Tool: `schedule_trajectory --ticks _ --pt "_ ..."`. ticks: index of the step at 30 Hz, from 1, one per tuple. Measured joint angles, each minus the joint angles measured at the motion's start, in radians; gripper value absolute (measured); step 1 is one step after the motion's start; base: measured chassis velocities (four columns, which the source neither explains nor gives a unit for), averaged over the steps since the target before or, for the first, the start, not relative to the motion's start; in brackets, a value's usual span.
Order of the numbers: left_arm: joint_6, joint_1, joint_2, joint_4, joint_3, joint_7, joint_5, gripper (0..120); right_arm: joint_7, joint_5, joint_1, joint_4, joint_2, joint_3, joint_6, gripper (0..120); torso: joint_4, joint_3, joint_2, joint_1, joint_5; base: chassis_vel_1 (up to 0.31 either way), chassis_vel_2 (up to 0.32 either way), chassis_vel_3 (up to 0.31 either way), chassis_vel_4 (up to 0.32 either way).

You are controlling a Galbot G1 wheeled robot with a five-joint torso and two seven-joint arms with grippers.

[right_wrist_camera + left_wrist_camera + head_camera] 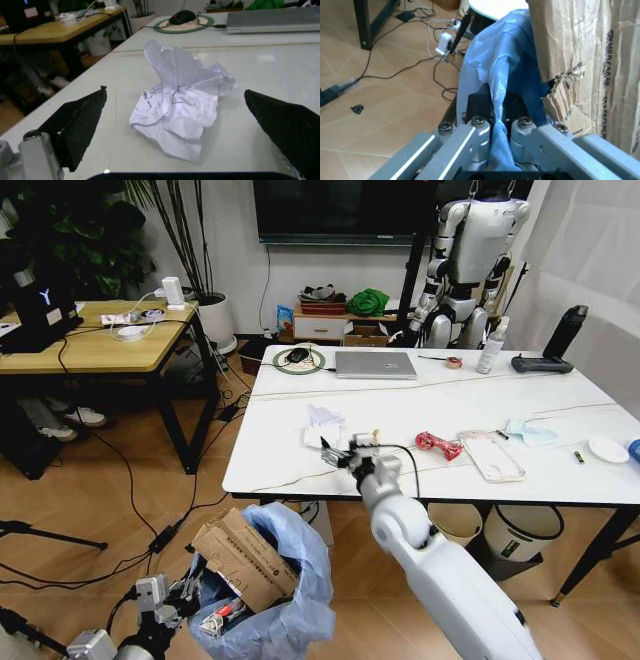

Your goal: Pick up the trash bin and place the trash from the table into it.

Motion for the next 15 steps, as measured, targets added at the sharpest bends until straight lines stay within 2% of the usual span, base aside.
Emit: schedule_trajectory --ticks 5,10,14,15 --pt "-0.002 0.003 -0.010 -0.005 -0.002 0.003 0.008 0 -0.042 -0.022 0.109 -0.170 0.053 -0.032 -0.036 100 -0.0001 0.000 0.000 0.000 0.0001 0.000 0.000 0.000 0.000" --pt "-0.003 0.004 -0.010 -0.005 -0.003 0.006 0.010 0 -0.064 -0.036 0.130 -0.241 0.062 -0.045 -0.053 99 -0.0002 0.000 0.000 0.000 0.0000 0.000 0.000 0.000 0.000" --pt "-0.003 0.002 -0.007 -0.005 -0.004 0.006 0.010 0 -0.070 -0.055 0.136 -0.273 0.068 -0.045 -0.038 88 -0.0002 0.000 0.000 0.000 0.0001 0.000 0.000 0.000 0.000" --pt "-0.003 0.001 -0.005 -0.005 -0.004 0.006 0.009 0 -0.071 -0.060 0.136 -0.277 0.068 -0.045 -0.034 82 -0.0002 0.000 0.000 0.000 0.0001 0.000 0.000 0.000 0.000"
